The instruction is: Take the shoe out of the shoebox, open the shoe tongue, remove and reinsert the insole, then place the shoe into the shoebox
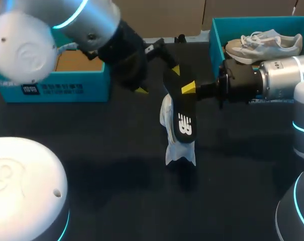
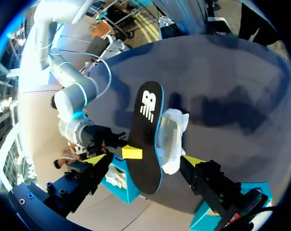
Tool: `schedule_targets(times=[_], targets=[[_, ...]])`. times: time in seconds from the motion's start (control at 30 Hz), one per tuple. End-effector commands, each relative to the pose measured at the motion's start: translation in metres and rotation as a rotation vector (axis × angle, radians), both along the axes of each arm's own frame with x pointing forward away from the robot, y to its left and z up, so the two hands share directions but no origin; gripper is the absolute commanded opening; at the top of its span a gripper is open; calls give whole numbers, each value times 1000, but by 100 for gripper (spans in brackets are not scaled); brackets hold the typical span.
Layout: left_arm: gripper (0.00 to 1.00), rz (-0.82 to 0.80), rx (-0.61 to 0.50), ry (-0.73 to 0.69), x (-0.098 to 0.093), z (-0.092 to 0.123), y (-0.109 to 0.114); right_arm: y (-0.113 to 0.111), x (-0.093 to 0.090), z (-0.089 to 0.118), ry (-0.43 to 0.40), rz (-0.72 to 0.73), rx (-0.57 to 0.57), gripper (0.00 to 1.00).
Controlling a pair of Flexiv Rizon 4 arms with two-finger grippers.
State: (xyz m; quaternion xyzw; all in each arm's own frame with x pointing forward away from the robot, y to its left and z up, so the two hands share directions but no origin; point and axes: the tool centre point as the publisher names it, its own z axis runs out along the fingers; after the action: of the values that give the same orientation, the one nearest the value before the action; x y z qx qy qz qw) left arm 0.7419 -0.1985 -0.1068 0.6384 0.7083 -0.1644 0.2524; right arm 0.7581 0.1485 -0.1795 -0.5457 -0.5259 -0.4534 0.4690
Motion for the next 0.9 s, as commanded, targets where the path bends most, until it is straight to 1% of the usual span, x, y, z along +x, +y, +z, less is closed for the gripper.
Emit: schedule_targets(times=[0.03, 0.23, 0.47, 0.9], targets=[[100, 36, 376, 64, 5, -2, -13, 0, 0, -1, 0, 2, 4, 0], [100, 57, 454, 74, 8, -3, -19, -1, 1, -4, 1, 11, 11, 0], [100, 81, 512, 92, 11, -4, -23, 0, 2, -7, 0, 19, 22, 0], [100, 98, 536, 93, 11, -6, -26, -1, 3, -10, -6, 13, 36, 0]])
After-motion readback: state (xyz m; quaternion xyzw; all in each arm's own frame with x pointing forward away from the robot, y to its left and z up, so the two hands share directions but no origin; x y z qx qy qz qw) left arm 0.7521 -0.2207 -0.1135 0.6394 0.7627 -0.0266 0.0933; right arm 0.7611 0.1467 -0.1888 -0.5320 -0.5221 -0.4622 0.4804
